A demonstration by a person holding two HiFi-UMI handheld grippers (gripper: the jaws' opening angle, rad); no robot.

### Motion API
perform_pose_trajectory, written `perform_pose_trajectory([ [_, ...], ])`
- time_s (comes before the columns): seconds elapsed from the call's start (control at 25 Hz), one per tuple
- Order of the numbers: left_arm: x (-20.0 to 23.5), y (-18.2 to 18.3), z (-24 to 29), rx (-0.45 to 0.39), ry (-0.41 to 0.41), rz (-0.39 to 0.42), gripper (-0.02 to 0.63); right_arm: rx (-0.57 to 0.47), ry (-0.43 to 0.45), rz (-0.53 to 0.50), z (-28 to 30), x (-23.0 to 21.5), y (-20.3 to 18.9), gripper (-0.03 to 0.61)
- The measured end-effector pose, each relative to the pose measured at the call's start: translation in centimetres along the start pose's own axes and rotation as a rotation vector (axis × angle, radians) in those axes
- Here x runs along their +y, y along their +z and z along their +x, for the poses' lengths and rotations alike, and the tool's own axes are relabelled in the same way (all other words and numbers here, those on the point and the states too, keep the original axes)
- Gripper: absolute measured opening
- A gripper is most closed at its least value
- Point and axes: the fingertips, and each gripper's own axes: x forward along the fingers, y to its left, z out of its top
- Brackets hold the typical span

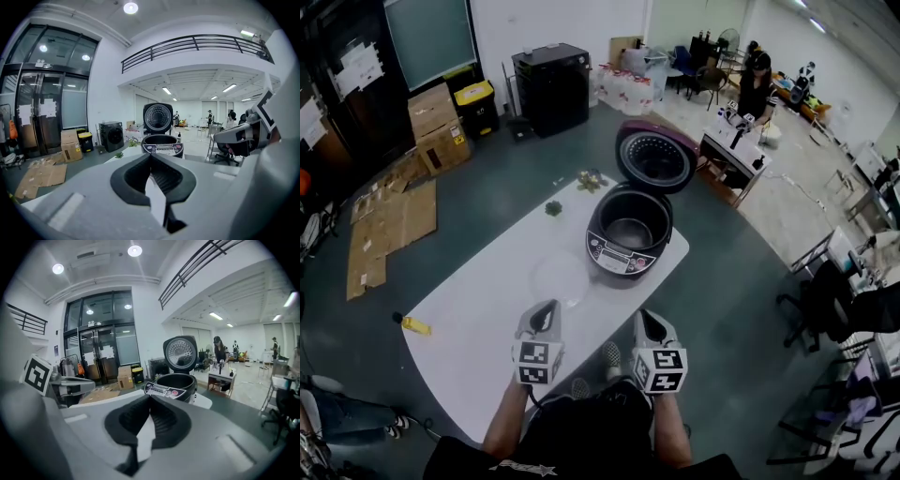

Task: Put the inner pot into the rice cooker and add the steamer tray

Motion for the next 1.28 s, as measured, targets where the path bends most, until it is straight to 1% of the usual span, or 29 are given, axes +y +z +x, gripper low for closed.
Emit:
perform_pose_trajectory([
  [0.16, 0.3, 0.2, -0.8, -0.007, 0.013, -0.007, 0.011, 0.001, 0.019, -0.038, 0.1, 1.2, 0.1, 0.005],
  [0.28, 1.5, -0.2, -1.3, -0.013, 0.031, -0.028, 0.011, -0.001, 0.044, -0.059, 1.1, 2.8, 0.2, 0.005],
  [0.48, 3.3, -1.1, -2.4, -0.011, 0.069, -0.035, 0.011, 0.015, 0.085, -0.082, 3.0, 4.9, -0.3, 0.005],
  [0.76, 5.6, -3.1, -2.6, 0.028, 0.127, -0.095, 0.011, 0.072, 0.147, -0.108, 6.4, 7.3, -1.2, 0.005],
  [1.0, 7.2, -6.3, -1.3, 0.092, 0.176, -0.132, 0.011, 0.142, 0.192, -0.108, 10.5, 7.8, -3.7, 0.005],
  [1.12, 7.9, -8.4, -0.5, 0.128, 0.200, -0.161, 0.011, 0.190, 0.207, -0.103, 12.6, 7.8, -5.6, 0.005],
  [1.28, 9.0, -10.7, 0.6, 0.165, 0.234, -0.174, 0.011, 0.262, 0.203, -0.053, 15.5, 7.4, -8.5, 0.005],
])
